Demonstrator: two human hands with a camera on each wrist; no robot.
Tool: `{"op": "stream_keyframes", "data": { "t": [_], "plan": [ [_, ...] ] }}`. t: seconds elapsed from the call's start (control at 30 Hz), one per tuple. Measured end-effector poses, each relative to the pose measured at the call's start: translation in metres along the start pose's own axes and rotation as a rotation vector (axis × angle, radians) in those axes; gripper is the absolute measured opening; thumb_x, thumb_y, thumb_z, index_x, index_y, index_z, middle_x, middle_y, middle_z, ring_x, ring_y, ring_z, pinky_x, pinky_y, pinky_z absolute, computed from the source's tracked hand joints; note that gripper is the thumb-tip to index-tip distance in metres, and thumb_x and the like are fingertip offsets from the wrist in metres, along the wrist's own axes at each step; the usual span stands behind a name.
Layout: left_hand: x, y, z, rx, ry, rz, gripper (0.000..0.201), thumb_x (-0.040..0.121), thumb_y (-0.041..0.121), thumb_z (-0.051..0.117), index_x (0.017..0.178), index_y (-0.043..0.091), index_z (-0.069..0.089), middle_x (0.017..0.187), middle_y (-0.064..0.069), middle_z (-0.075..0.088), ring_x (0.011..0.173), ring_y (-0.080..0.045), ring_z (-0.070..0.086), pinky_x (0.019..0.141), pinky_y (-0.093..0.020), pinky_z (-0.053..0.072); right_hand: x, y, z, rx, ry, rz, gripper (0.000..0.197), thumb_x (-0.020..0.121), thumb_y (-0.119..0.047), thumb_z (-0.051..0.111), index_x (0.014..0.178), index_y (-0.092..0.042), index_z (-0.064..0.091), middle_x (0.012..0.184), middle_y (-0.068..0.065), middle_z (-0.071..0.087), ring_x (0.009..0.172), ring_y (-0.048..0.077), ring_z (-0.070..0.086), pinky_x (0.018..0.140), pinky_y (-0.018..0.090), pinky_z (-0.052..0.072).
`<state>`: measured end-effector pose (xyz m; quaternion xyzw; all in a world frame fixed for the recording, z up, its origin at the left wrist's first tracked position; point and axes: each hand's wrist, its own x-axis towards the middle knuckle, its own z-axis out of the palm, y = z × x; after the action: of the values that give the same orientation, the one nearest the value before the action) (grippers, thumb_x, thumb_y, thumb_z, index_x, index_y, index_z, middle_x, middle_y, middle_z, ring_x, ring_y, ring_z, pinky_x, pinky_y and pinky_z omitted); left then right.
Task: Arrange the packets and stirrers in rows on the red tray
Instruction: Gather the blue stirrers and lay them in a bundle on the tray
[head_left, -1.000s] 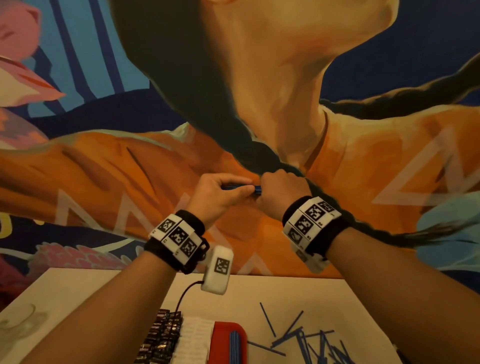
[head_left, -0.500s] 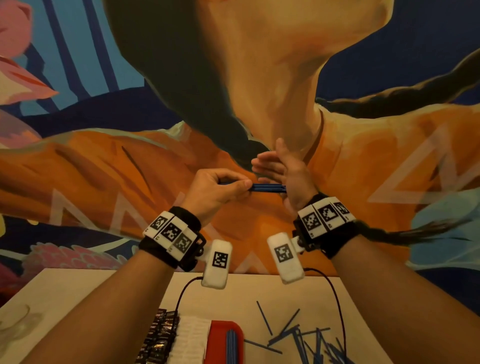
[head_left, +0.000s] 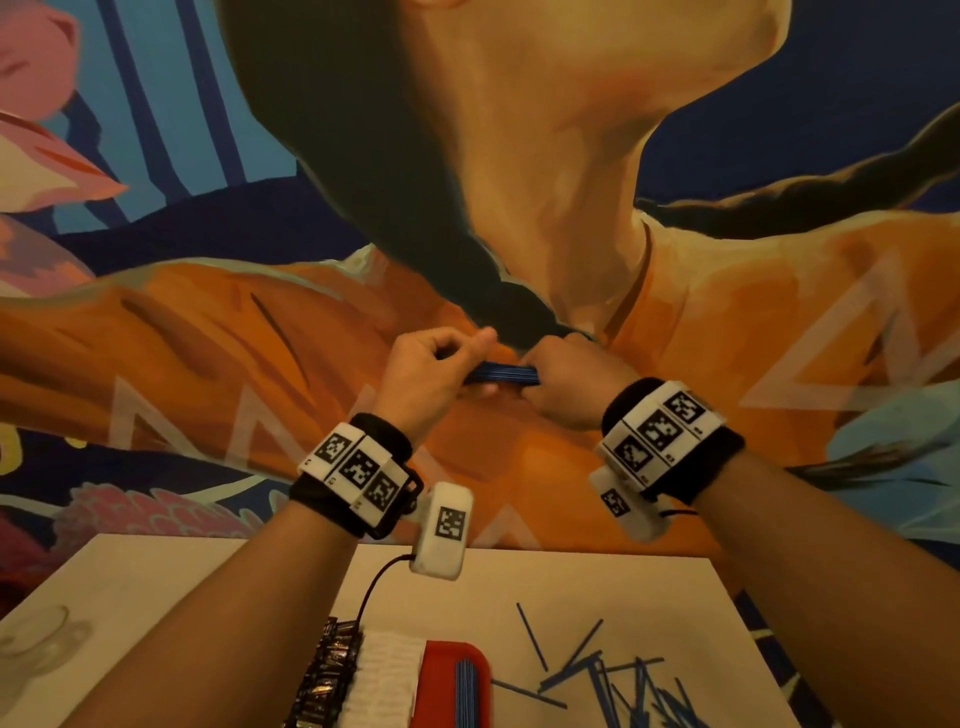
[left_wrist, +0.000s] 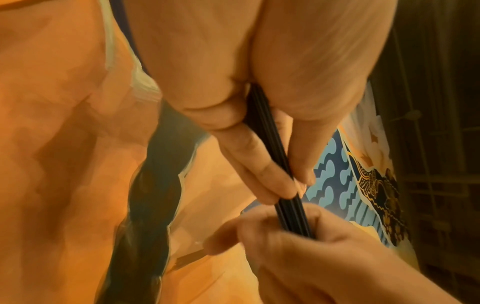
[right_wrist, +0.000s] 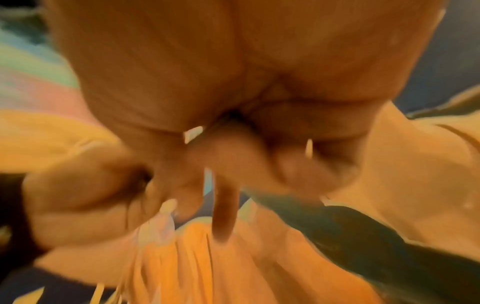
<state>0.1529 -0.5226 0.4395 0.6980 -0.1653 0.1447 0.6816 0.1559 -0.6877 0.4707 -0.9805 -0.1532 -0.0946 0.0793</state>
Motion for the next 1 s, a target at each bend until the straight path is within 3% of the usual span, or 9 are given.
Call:
{"op": "stream_keyframes", "data": {
  "t": [0.07, 0.2, 0.43, 0.57, 0.67, 0.83, 0.87, 0.93, 1.0],
  "plan": [
    [0.006, -0.006, 0.001, 0.08, 0.172, -0.02, 0.038, 0.099, 0.032, 0.059, 0.069, 0.009, 0.053, 0.059, -0.007, 0.052, 0.048, -0.018, 0.054, 0.044, -0.028, 0.046, 0.002, -0.001, 0.008, -0.047, 0.091, -0.006, 0.019, 0.093, -0.038, 0.049, 0.084, -0.025, 0.059, 0.076, 0.001, 0.058, 0.067, 0.021, 0.057, 0.058, 0.033, 0.045],
    [0.015, -0.016, 0.007, 0.036, 0.322, -0.11, 0.041, 0.099, 0.029, 0.056, 0.062, 0.022, 0.04, 0.057, -0.001, 0.037, 0.05, -0.02, 0.037, 0.051, -0.034, 0.032, 0.001, -0.001, 0.012, -0.048, 0.21, -0.023, 0.018, 0.092, -0.033, 0.05, 0.088, -0.026, 0.065, 0.074, -0.001, 0.061, 0.07, 0.022, 0.06, 0.07, 0.039, 0.055],
    [0.011, -0.002, 0.017, -0.256, 0.2, -0.197, 0.027, 0.1, 0.001, 0.038, 0.078, 0.017, 0.036, 0.057, -0.004, 0.037, 0.037, -0.011, 0.036, 0.037, -0.022, 0.026, -0.008, 0.004, 0.009, 0.172, 0.313, -0.121, 0.019, 0.087, -0.038, 0.063, 0.103, -0.031, 0.072, 0.085, -0.004, 0.07, 0.077, 0.017, 0.062, 0.073, 0.037, 0.054],
    [0.01, 0.001, 0.018, -0.197, 0.244, -0.088, 0.027, 0.097, -0.002, 0.036, 0.081, 0.02, 0.033, 0.063, -0.001, 0.034, 0.042, -0.012, 0.037, 0.038, -0.023, 0.029, -0.009, 0.006, 0.005, 0.088, 0.231, -0.017, 0.013, 0.089, -0.044, 0.061, 0.088, -0.032, 0.065, 0.076, -0.004, 0.061, 0.072, 0.017, 0.06, 0.067, 0.035, 0.054],
    [0.006, 0.001, 0.016, -0.169, 0.235, -0.03, 0.025, 0.096, -0.002, 0.037, 0.086, 0.021, 0.037, 0.066, 0.001, 0.037, 0.047, -0.014, 0.039, 0.04, -0.024, 0.032, -0.009, 0.006, 0.0, 0.051, 0.211, 0.088, 0.011, 0.091, -0.033, 0.057, 0.093, -0.028, 0.067, 0.08, -0.001, 0.058, 0.073, 0.02, 0.059, 0.069, 0.037, 0.055],
    [0.0, 0.006, 0.018, -0.242, 0.146, -0.103, 0.019, 0.103, 0.004, 0.037, 0.097, 0.014, 0.051, 0.062, -0.001, 0.043, 0.045, -0.012, 0.042, 0.037, -0.023, 0.035, -0.012, 0.012, 0.002, 0.049, 0.296, -0.007, 0.02, 0.092, -0.022, 0.055, 0.105, -0.029, 0.069, 0.089, -0.002, 0.064, 0.081, 0.019, 0.06, 0.077, 0.039, 0.054],
    [-0.001, 0.006, 0.018, -0.249, 0.132, -0.101, 0.02, 0.103, 0.003, 0.036, 0.097, 0.012, 0.053, 0.062, -0.002, 0.043, 0.045, -0.012, 0.041, 0.038, -0.023, 0.035, -0.012, 0.015, 0.004, 0.116, 0.323, -0.051, 0.019, 0.091, -0.023, 0.06, 0.107, -0.029, 0.069, 0.091, -0.006, 0.065, 0.082, 0.014, 0.06, 0.079, 0.035, 0.054],
    [-0.001, 0.005, 0.018, -0.252, 0.131, -0.077, 0.023, 0.103, 0.001, 0.035, 0.096, 0.012, 0.053, 0.06, -0.002, 0.043, 0.045, -0.012, 0.04, 0.038, -0.023, 0.035, -0.014, 0.019, 0.007, 0.335, 0.375, -0.175, 0.024, 0.086, -0.031, 0.071, 0.11, -0.03, 0.068, 0.091, -0.016, 0.063, 0.082, 0.0, 0.059, 0.077, 0.016, 0.051],
    [-0.001, 0.004, 0.019, -0.241, 0.145, -0.059, 0.024, 0.102, 0.0, 0.034, 0.093, 0.012, 0.054, 0.059, -0.002, 0.044, 0.045, -0.012, 0.04, 0.039, -0.023, 0.034, -0.014, 0.017, 0.01, 0.642, 0.415, -0.246, 0.037, 0.085, -0.045, 0.069, 0.117, -0.027, 0.065, 0.1, -0.019, 0.063, 0.092, -0.009, 0.059, 0.078, 0.007, 0.045]
  ]
}}
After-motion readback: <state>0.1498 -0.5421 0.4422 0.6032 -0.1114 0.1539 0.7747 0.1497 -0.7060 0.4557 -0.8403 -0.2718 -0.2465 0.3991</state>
